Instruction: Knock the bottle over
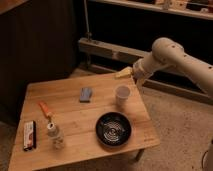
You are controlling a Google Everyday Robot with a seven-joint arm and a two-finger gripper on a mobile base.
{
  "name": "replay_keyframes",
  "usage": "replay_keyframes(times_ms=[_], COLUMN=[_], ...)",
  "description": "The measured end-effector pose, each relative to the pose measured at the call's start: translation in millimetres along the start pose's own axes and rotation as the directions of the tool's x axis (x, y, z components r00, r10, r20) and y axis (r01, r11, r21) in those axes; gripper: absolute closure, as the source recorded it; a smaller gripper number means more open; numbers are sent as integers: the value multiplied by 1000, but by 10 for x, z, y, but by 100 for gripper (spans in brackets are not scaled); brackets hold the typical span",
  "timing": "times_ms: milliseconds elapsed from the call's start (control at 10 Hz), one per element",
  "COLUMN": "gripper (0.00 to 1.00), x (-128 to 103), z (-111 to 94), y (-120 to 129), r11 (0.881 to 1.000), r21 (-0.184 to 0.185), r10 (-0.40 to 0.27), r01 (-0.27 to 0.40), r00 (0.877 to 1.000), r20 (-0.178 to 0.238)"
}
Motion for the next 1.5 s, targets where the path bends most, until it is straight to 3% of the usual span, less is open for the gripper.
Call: replay_keyframes(times_ms=[1100, 1300, 1500], gripper=[20, 20, 27], x=[-29, -177, -261], z=[-14, -101, -341], y=[4, 111, 541], r11=[1000, 999, 987], r21=[-1, -17, -59], r10=[0, -37, -152], r01=[0, 37, 153], r00=[1000, 999, 988], r20=[5, 25, 17])
